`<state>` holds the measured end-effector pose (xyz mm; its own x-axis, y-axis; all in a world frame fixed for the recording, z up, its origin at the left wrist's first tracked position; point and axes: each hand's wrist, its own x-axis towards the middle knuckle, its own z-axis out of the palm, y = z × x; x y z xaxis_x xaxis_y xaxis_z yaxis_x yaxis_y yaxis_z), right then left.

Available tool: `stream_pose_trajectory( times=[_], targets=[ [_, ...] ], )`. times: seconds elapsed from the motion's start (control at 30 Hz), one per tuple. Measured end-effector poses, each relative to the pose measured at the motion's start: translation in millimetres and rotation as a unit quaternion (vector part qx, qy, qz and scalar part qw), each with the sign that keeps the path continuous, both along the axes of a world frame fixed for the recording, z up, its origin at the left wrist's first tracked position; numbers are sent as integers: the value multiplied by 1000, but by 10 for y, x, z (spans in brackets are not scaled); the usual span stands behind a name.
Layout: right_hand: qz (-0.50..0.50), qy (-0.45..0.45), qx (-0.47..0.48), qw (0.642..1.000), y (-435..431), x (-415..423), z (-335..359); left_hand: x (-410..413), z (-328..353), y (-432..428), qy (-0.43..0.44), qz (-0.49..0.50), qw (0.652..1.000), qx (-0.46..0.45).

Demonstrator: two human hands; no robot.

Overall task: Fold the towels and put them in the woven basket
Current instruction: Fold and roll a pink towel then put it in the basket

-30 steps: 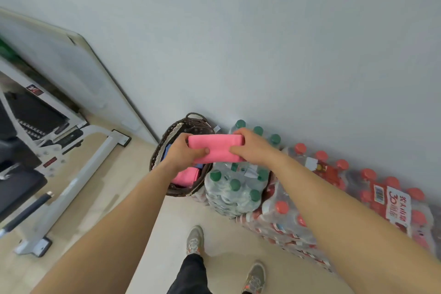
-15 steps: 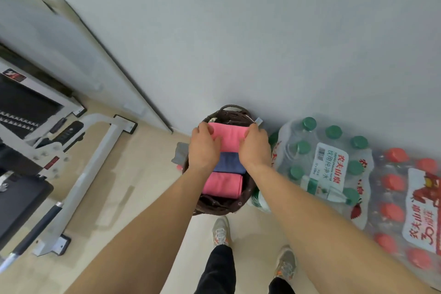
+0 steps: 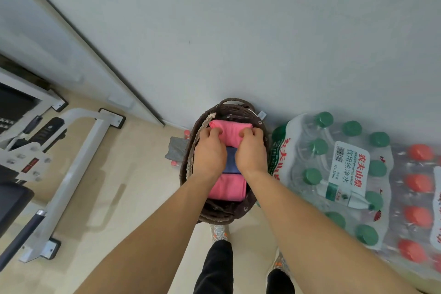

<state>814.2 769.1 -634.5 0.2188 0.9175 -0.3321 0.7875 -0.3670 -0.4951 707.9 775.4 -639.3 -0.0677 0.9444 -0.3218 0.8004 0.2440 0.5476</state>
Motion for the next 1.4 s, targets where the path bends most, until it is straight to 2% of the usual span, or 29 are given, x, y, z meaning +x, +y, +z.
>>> stream_pose_trajectory(
  times=[0.17, 0.23, 0.37, 0.47, 0.57, 0.63, 0.87, 1.17, 1.4],
  targets=[
    [-4, -23, -21, 1000, 12, 29, -116, -5, -16, 7, 40, -40, 998, 2],
    [16, -52, -29, 998, 62, 28, -139, -7, -19, 27, 97, -78, 992, -4],
    [75, -153, -47, 984, 19, -86, -153, -79, -67, -10, 224, -179, 958, 7],
    [115, -204, -31, 972, -50, -96, -155, -142, -126, -33, 274, -211, 937, 39],
    [183, -209, -66, 959, -32, -59, -211, -222, -193, 24, 268, -247, 927, 91],
    [192, -198, -102, 956, 10, -49, -272, -249, -228, 64, 238, -281, 924, 103],
    [163, -156, -197, 954, 55, -65, -368, -203, -312, 99, 225, -300, 927, 7],
    [189, -142, -235, 943, 114, -15, -220, -225, -316, 110, 214, -305, 928, 6],
    [218, -89, -163, 958, 101, 150, 352, -303, 128, -44, 167, -273, 947, -10]
  ],
)
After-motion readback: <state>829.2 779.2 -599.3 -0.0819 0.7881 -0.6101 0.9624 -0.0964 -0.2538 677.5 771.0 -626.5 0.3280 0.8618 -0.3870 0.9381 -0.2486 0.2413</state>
